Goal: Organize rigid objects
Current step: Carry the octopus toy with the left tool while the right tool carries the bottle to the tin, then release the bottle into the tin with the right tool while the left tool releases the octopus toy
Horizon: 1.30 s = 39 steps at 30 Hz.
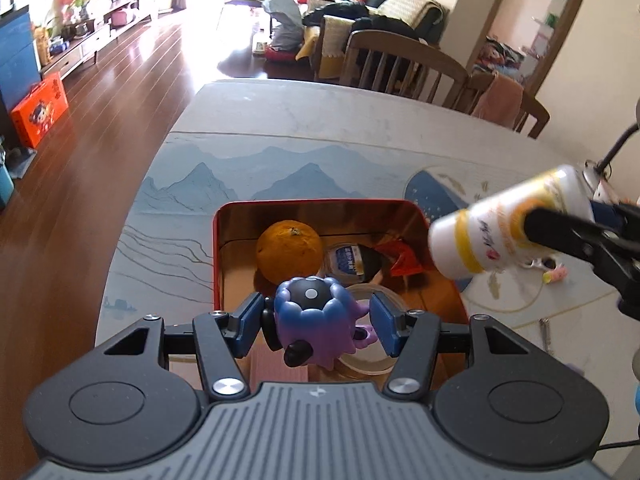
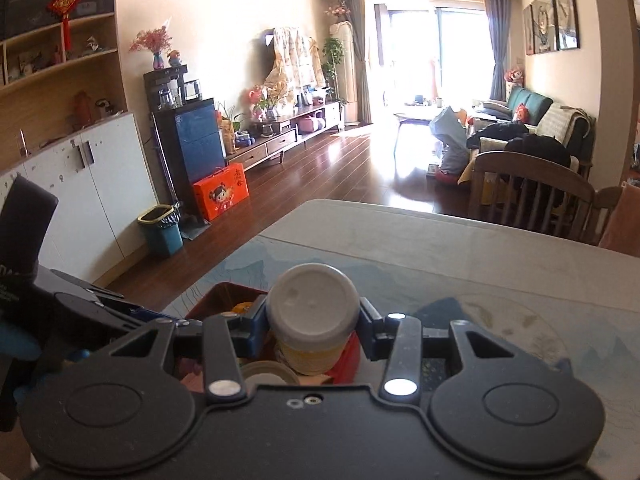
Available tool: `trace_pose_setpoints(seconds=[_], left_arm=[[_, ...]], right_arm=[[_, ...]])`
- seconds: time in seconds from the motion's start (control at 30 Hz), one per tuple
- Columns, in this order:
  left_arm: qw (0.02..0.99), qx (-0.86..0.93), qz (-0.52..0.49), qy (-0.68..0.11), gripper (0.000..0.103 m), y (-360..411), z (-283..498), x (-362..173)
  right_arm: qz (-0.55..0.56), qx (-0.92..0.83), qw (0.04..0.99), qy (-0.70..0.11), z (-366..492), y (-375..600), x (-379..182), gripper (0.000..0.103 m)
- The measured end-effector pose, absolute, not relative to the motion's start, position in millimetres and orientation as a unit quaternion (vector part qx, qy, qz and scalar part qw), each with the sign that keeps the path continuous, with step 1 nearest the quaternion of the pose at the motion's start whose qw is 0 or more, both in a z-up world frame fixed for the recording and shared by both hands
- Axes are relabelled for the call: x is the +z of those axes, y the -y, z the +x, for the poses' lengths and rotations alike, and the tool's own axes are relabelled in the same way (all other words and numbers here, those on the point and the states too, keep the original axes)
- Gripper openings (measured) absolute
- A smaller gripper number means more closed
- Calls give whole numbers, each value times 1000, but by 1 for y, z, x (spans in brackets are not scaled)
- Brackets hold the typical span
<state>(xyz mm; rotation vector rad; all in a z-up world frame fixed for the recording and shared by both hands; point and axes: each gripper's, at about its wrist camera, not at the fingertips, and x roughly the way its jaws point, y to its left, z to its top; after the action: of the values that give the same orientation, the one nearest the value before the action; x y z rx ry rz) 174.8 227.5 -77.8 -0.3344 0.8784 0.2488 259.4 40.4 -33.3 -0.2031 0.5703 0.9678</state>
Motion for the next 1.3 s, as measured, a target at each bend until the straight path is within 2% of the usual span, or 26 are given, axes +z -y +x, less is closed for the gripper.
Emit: trace_pose_setpoints(seconds=[0.63, 0.93, 1.1, 1.2, 1.3], left_arm=[[882, 105, -113, -445, 57, -231, 197, -110], [883, 102, -119, -442, 57, -231, 192, -111], [880, 101, -127, -446, 57, -229, 189, -111], [876, 99, -130, -453, 58, -226, 186, -115], [876, 104, -132, -452, 58, -225, 184, -115]], right_arm=[[-180, 445, 839, -258, 240, -73, -81, 44], [-199, 445, 830, -269, 219, -66, -89, 44], [-185, 440, 825, -303, 214, -55, -93, 45], [-187, 442, 819, -313, 211, -52, -93, 50], [-177, 446, 818, -316, 207, -47, -90, 60]])
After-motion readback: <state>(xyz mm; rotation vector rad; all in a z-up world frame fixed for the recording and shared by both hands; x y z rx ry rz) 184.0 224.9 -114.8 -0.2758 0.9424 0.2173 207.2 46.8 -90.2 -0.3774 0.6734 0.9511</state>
